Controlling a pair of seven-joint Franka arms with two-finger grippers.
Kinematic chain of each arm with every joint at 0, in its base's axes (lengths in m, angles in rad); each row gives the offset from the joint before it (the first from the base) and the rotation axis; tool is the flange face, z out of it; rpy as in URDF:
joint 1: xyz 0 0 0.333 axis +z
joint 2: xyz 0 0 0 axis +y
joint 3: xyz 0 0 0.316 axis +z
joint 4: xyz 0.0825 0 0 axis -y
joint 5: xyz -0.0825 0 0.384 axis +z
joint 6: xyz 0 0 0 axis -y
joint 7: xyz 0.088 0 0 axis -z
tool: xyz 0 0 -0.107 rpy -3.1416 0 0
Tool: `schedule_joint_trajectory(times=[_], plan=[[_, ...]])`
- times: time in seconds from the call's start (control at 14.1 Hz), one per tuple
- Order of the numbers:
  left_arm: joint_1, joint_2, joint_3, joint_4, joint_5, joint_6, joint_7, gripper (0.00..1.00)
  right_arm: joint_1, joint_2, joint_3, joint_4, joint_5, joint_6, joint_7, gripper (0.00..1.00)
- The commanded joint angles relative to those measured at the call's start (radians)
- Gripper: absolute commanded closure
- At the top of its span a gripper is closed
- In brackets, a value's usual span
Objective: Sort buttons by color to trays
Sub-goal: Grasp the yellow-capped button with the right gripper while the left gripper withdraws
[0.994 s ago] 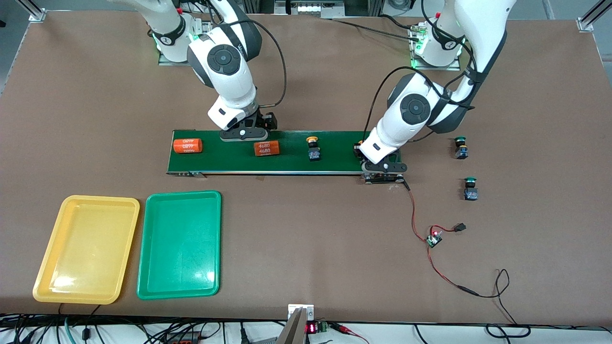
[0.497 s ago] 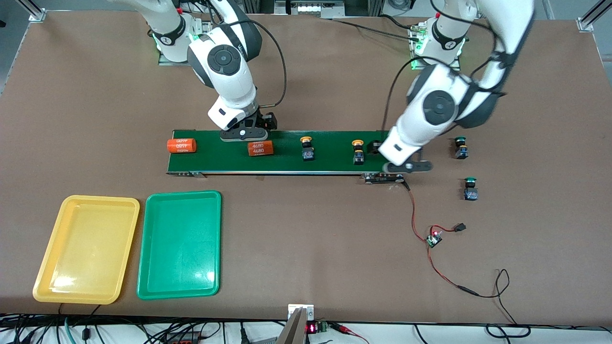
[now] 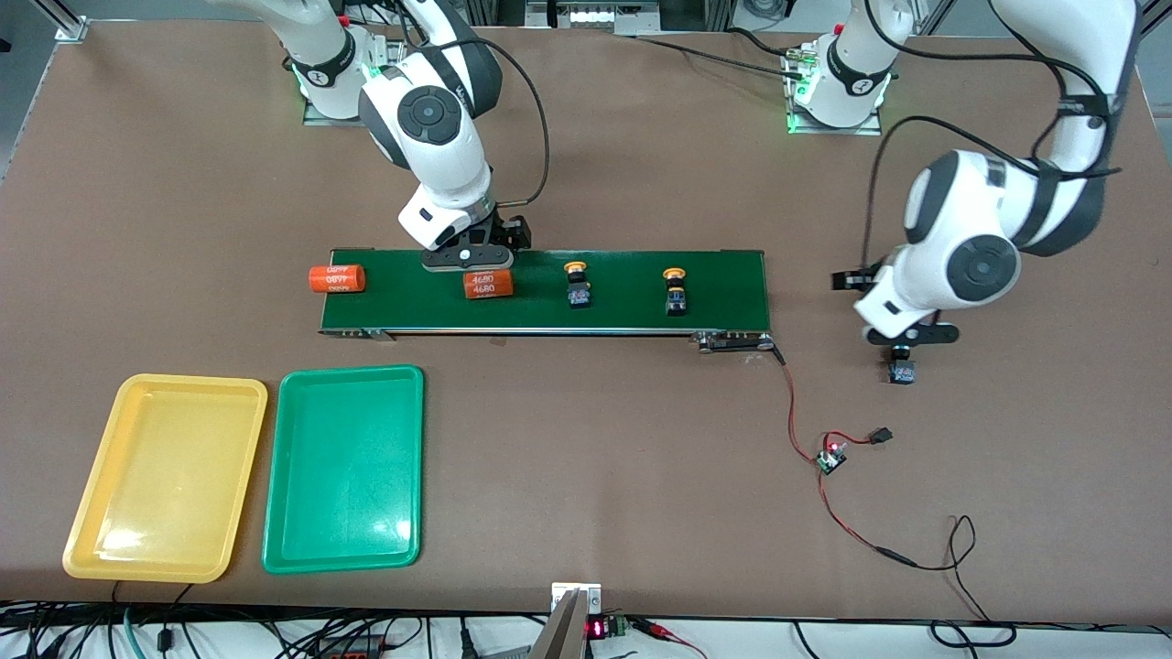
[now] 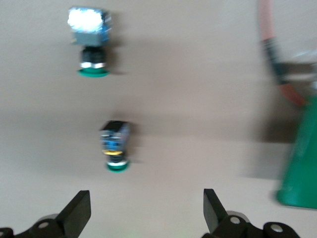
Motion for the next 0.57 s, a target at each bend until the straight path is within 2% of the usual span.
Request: schedule_joint_trajectory(times=[0.0,0.21,0.5], plan=[[-0.003,-0.006,0.062,-0.092,0.024,0.087,0.063,0.0,-0.01,0.006,0.005,0.021,-0.014,-0.015,-0.006,0.0],[0.002,-0.014,0.1,-0.272,0.024,0.389,0.068,0.0,-0.013,0.001,0.004,0.021,-0.016,-0.019,-0.008,0.0],[0.002,0.003,0.118,-0.396,0.026,0.636,0.068,0.0,-0.018,-0.002,0.005,0.021,-0.014,-0.019,-0.004,0.0]])
